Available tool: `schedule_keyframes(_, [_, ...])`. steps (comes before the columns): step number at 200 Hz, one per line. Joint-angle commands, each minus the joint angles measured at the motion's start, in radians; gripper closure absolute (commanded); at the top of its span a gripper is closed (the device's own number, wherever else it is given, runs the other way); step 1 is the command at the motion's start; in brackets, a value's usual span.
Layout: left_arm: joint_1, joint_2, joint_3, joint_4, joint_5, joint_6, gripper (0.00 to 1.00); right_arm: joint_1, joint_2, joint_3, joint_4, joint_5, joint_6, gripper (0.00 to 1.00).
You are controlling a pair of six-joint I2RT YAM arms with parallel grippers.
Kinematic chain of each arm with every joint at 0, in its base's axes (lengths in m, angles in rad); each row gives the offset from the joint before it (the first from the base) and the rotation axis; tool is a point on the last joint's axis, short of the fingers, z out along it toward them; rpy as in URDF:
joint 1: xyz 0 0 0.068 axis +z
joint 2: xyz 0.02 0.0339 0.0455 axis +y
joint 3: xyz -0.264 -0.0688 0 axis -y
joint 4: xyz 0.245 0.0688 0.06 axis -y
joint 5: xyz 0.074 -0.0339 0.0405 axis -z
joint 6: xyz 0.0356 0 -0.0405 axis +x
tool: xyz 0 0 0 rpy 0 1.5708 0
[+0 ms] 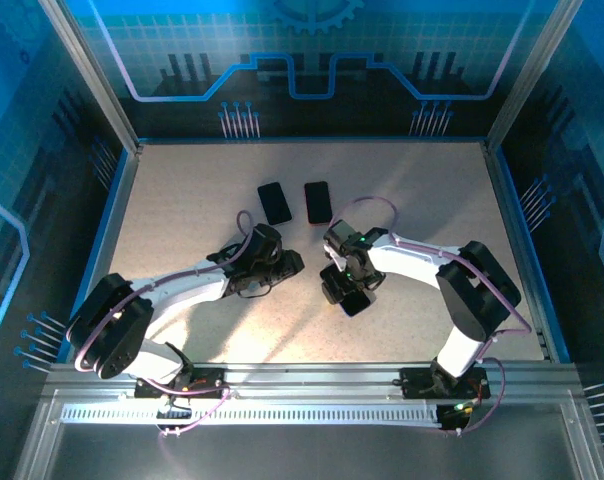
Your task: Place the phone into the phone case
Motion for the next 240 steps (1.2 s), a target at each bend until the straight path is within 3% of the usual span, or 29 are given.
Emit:
schedule_keyframes(1, [0.012,-0.014,-0.012,-0.021,-0.014,0.012,0.57,0.028,0.022,0.028,-0.023,0.034,-0.016,0.09])
schedule_keyframes(94, [0.024,0.010,-0.006,-0.015,0.004,0.010,0.57,0.085,0.123,0.072,-0.040,0.121,-0.015,0.20])
schedule_keyframes(150, [0.024,-0.003,0.004,-0.095,-0.026,0.052,0.57,0.091,0.137,0.062,-0.030,0.162,0.006,0.39])
schedule_keyframes(240, [0.023,0.077,0.002,0.105,0.115,0.074,0.38,0.092,0.012,0.143,-0.087,0.026,-0.062,0.42])
